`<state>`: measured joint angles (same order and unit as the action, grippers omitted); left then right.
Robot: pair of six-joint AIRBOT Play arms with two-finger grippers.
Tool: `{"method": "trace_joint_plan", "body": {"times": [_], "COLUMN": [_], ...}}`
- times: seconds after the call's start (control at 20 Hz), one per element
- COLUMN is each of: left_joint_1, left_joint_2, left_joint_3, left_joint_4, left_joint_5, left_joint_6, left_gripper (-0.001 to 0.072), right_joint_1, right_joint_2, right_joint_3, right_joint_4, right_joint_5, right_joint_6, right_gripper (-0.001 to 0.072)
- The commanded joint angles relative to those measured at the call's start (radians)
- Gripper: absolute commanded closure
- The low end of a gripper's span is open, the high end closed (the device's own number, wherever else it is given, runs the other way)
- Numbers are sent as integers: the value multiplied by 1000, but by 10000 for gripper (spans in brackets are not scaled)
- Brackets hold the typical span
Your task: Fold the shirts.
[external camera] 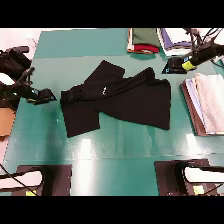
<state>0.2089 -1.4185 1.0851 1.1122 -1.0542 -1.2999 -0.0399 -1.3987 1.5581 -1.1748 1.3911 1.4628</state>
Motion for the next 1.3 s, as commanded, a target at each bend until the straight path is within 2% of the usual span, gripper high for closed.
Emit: {"method": "trace_joint_plan", "body": {"times": [0.0, 0.25, 0.35, 0.4, 0.55, 0.75, 0.85, 1.0, 1.1, 1.25], "left_joint_1": [-17, -104, -108, -108, -109, -109, -109, -109, -109, -109], "left_joint_2": [-68, -94, -92, -86, -17, 127, 165, 171, 171, 171], "left_joint_3": [-58, -56, -56, -56, -40, -40, -40, -40, -40, -40], "left_joint_4": [-118, -116, -116, -116, -92, -12, -14, -28, -39, -43], "left_joint_5": [29, 43, 14, 6, -23, -38, -51, -55, -53, -44], "left_joint_6": [81, 83, 84, 87, 97, 97, 97, 95, 85, 75], "left_gripper": [171, 175, 550, 680, 688, 688, 687, 687, 687, 687], "right_joint_1": [3, 0, -17, -31, -103, -239, -312, -361, -337, -259], "right_joint_2": [56, 92, 105, 108, 121, 219, 250, 253, 251, 192], "right_joint_3": [-120, -150, -150, -150, -182, -442, -595, -790, -881, -937], "right_joint_4": [86, 82, 82, 81, 72, -33, -63, -30, 13, 84], "right_joint_5": [-50, -56, -49, -37, 47, 50, 47, -18, -97, -171], "right_joint_6": [-5, -5, -5, -5, -5, -5, -5, -5, -5, -6], "right_gripper": [326, 326, 326, 326, 326, 323, 177, 184, 212, 213]}}
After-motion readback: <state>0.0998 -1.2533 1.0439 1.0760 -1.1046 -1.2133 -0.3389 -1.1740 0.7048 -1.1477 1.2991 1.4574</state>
